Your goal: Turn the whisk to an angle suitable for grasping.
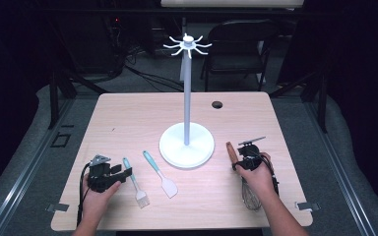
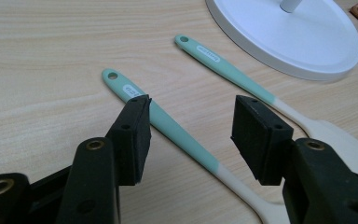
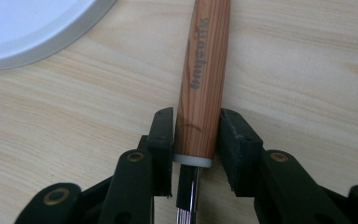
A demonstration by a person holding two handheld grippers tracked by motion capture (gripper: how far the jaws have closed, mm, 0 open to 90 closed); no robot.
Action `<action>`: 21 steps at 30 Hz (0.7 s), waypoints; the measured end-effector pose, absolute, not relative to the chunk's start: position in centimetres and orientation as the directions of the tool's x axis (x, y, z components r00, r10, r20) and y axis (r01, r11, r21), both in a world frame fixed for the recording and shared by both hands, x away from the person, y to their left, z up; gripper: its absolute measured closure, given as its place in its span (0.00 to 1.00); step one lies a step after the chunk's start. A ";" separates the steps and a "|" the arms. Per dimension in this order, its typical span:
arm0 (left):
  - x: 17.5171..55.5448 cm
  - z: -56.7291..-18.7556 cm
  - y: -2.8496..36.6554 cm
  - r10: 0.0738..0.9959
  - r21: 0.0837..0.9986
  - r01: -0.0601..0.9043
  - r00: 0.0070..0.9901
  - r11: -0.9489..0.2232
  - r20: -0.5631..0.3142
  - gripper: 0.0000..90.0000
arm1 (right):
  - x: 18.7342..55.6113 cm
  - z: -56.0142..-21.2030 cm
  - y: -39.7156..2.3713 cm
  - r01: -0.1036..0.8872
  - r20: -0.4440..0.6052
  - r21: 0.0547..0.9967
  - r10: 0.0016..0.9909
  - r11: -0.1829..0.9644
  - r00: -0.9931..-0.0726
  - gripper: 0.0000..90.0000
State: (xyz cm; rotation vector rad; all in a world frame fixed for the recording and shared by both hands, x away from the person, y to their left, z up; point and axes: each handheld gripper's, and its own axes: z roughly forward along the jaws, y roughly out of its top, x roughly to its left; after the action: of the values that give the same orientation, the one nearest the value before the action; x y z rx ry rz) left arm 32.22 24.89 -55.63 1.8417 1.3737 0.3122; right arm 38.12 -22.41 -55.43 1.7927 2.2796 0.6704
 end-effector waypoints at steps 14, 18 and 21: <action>32.2 -55.6 24.9 0.889 0.718 0.691 0.381 -0.090 -0.255 0.52 | 38.6 -55.3 -23.0 0.897 0.154 0.415 0.960 0.151 -0.233 0.78; 32.2 -55.6 24.9 0.887 0.719 0.690 0.379 -0.081 -0.264 0.55 | 38.6 -55.2 -23.0 0.900 0.154 0.408 0.960 0.152 -0.232 0.79; 32.2 -55.5 24.9 0.885 0.715 0.694 0.380 -0.081 -0.269 0.56 | 38.5 -55.2 -22.9 0.898 0.158 0.412 0.958 0.157 -0.240 0.79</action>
State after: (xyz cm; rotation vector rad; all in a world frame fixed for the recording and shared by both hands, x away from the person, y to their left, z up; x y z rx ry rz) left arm 32.22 24.94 -55.54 1.8324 1.3733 0.2979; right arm 38.55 -22.94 -55.16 1.8430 2.2789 0.6475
